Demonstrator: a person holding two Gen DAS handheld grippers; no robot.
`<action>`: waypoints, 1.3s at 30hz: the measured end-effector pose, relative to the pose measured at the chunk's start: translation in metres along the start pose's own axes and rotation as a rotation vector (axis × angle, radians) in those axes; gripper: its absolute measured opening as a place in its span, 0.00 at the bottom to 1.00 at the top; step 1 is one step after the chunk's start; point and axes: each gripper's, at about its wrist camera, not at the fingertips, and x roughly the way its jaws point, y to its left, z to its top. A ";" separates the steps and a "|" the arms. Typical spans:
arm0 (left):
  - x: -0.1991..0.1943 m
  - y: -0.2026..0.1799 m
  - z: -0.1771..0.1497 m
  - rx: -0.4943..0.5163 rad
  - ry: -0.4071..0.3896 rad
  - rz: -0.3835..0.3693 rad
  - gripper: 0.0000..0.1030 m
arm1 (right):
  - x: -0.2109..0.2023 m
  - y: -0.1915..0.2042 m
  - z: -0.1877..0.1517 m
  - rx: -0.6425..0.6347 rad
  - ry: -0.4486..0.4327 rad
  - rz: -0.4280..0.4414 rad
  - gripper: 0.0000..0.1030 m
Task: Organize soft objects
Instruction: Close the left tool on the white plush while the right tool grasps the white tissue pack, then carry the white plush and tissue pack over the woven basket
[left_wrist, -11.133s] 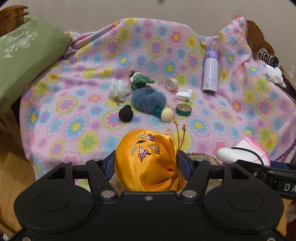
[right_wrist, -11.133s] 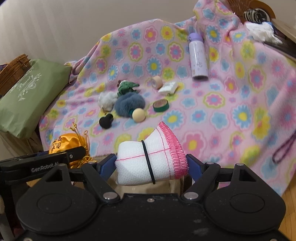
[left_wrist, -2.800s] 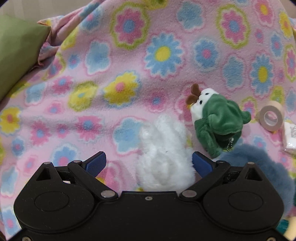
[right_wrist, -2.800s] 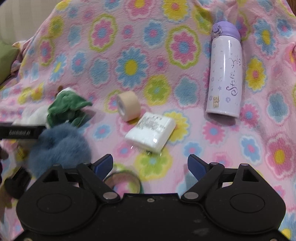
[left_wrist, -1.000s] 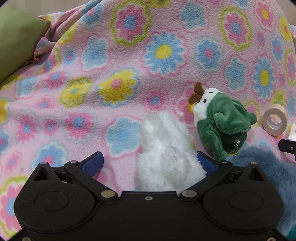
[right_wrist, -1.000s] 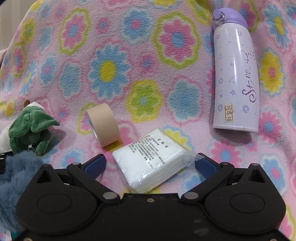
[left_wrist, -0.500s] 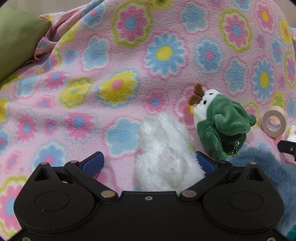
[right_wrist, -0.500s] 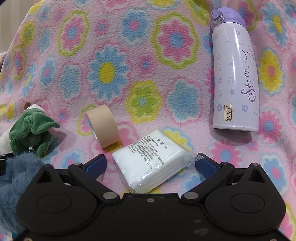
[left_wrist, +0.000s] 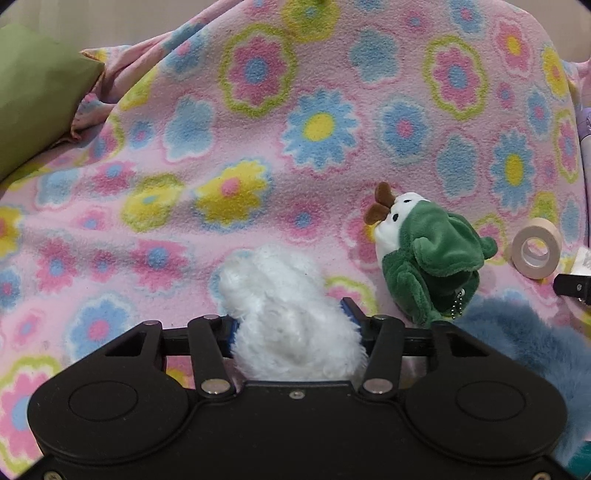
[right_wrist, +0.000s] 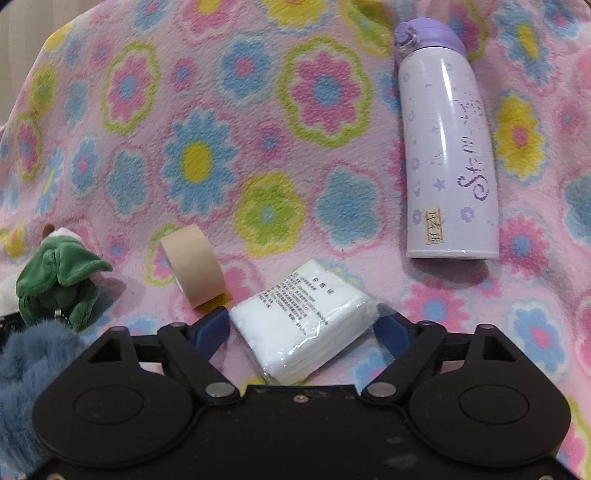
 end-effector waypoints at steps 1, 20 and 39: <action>-0.001 0.000 0.000 0.003 0.000 0.002 0.48 | -0.001 -0.002 0.000 0.008 -0.004 -0.002 0.76; -0.073 -0.001 0.020 -0.013 -0.063 -0.036 0.45 | -0.098 -0.025 0.017 0.019 -0.024 0.039 0.59; -0.244 -0.020 -0.008 -0.013 -0.086 -0.177 0.45 | -0.284 -0.025 -0.033 0.019 -0.092 0.230 0.59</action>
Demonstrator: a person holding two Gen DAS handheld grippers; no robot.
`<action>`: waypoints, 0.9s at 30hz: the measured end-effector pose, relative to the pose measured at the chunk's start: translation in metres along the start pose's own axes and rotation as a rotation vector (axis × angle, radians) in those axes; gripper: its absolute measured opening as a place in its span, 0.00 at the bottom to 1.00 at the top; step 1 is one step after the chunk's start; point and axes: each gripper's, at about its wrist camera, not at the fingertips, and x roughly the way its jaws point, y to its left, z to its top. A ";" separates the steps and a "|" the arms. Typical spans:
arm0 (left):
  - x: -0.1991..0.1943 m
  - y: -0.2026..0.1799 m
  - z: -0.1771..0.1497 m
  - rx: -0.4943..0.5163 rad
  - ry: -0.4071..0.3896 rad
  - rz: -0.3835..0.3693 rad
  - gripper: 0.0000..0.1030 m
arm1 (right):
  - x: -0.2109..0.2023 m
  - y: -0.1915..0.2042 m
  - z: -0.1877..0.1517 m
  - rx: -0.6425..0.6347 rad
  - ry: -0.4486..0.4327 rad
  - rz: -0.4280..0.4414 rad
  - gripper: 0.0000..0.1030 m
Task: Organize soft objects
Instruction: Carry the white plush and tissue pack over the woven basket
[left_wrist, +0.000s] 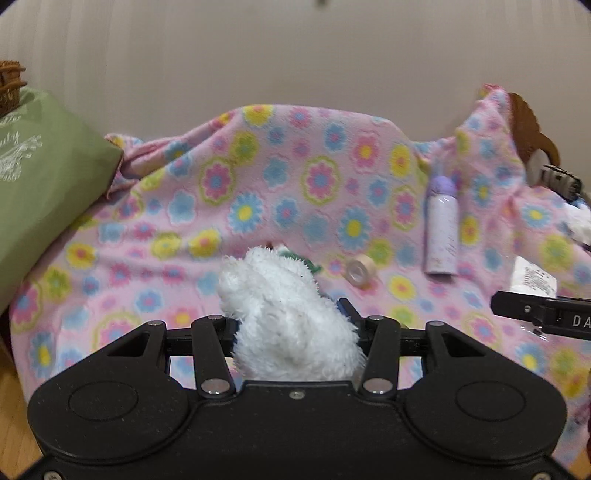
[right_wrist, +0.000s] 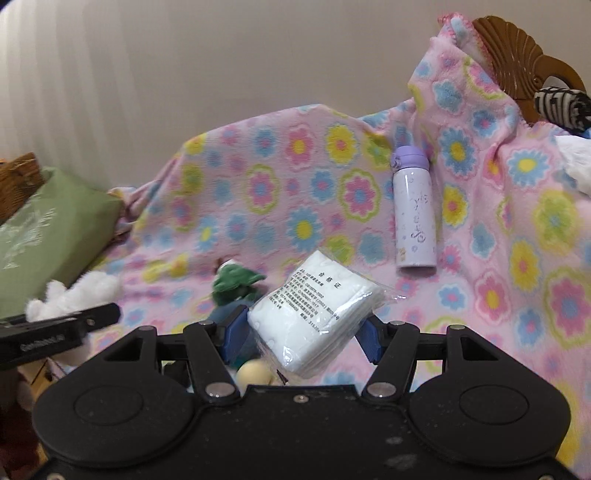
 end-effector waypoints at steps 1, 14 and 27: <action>-0.007 -0.003 -0.005 -0.003 0.012 -0.006 0.45 | -0.009 0.001 -0.005 0.005 0.004 0.009 0.59; -0.063 -0.031 -0.065 -0.015 0.105 -0.033 0.45 | -0.083 0.018 -0.068 0.036 0.057 0.059 0.59; -0.094 -0.040 -0.101 -0.064 0.163 -0.056 0.46 | -0.129 0.030 -0.100 0.060 0.091 0.103 0.60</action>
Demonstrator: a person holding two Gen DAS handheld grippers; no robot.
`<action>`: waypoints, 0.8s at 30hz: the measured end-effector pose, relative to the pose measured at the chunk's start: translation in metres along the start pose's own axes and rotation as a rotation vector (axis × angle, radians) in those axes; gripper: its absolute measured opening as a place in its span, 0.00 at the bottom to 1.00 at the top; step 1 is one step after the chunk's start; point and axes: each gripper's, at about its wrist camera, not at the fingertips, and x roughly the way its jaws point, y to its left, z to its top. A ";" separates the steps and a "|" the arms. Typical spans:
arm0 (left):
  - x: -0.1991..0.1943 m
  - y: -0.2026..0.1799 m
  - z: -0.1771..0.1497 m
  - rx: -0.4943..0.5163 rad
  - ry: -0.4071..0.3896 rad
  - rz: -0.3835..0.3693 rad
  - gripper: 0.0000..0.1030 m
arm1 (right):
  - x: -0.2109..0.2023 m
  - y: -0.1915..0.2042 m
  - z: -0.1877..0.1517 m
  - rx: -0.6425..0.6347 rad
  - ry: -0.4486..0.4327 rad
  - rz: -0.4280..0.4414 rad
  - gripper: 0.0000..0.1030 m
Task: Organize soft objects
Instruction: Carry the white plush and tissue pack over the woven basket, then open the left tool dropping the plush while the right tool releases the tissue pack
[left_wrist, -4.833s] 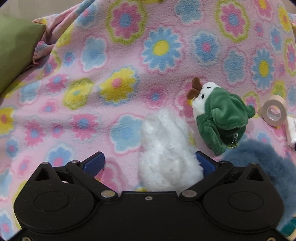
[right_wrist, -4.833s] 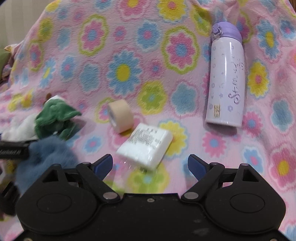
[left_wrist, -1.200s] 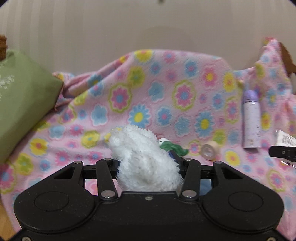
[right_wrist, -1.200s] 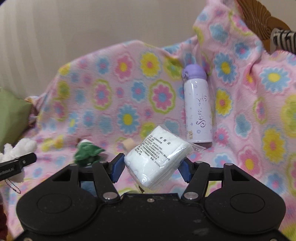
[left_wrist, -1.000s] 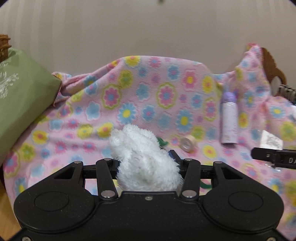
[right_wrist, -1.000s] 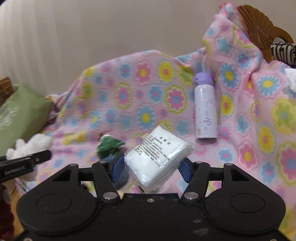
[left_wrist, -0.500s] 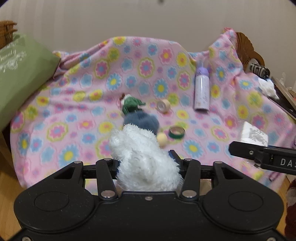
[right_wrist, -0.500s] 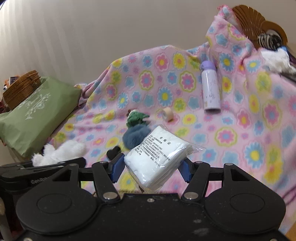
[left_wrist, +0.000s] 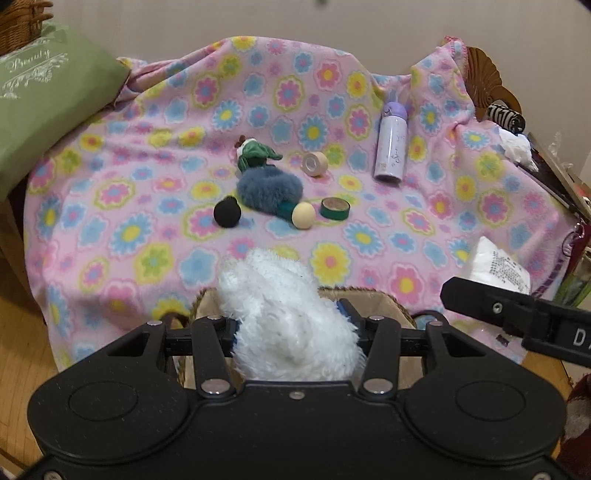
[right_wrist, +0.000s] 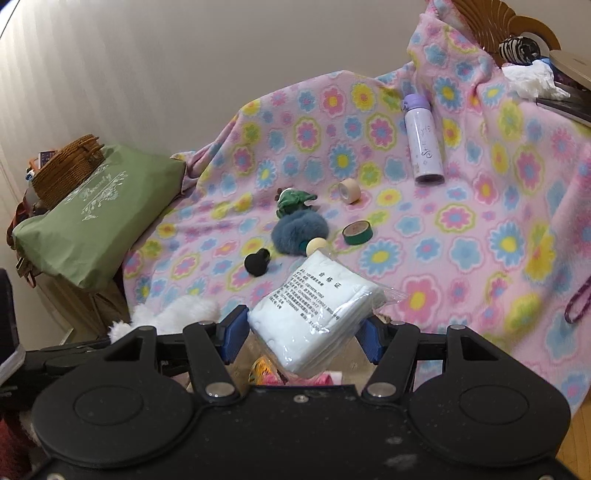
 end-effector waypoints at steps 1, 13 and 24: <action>-0.001 -0.001 -0.003 0.004 0.002 0.006 0.46 | -0.001 0.002 -0.002 -0.004 0.009 -0.003 0.60; 0.011 0.003 -0.016 -0.004 0.076 0.014 0.46 | 0.013 -0.010 -0.011 0.068 0.135 -0.042 0.60; 0.018 0.006 -0.022 -0.023 0.119 0.016 0.46 | 0.017 -0.009 -0.012 0.072 0.166 -0.046 0.61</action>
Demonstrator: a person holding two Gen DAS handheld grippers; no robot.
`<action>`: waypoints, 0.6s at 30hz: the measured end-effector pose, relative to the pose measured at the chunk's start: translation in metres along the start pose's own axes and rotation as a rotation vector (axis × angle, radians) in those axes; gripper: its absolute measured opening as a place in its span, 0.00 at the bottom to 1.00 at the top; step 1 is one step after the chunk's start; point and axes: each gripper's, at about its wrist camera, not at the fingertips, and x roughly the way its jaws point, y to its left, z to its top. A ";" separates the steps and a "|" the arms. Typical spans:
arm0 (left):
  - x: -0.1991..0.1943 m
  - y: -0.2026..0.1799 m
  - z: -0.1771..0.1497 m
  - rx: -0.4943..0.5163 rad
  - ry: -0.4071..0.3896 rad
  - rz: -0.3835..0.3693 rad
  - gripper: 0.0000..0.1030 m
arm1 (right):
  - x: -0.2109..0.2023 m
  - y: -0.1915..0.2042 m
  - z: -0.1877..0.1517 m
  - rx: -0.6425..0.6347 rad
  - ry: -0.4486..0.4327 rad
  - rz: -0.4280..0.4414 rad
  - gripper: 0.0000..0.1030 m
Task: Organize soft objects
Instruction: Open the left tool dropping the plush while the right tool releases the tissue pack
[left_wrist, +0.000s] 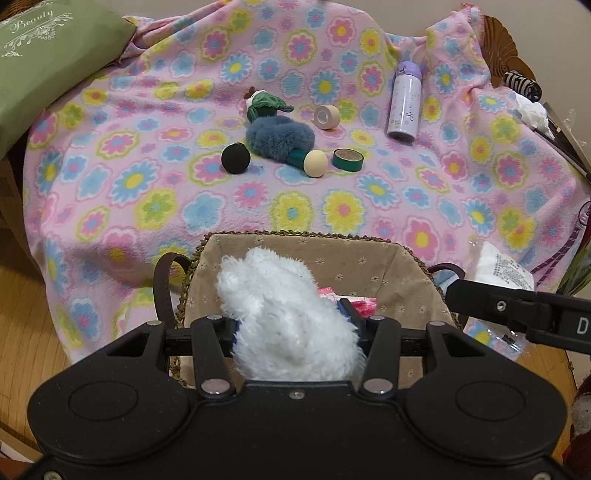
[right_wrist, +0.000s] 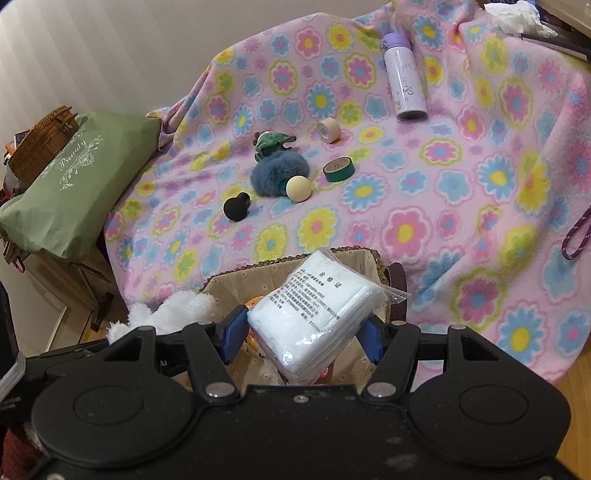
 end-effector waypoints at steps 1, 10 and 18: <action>0.000 0.000 0.000 0.000 0.001 0.000 0.46 | 0.000 0.001 0.000 -0.004 0.001 -0.003 0.61; 0.002 0.000 0.000 -0.004 0.013 0.013 0.48 | 0.000 0.000 0.004 -0.030 0.010 -0.022 0.64; 0.001 0.002 0.000 -0.010 0.011 0.030 0.62 | -0.001 -0.001 0.006 -0.044 0.014 -0.030 0.74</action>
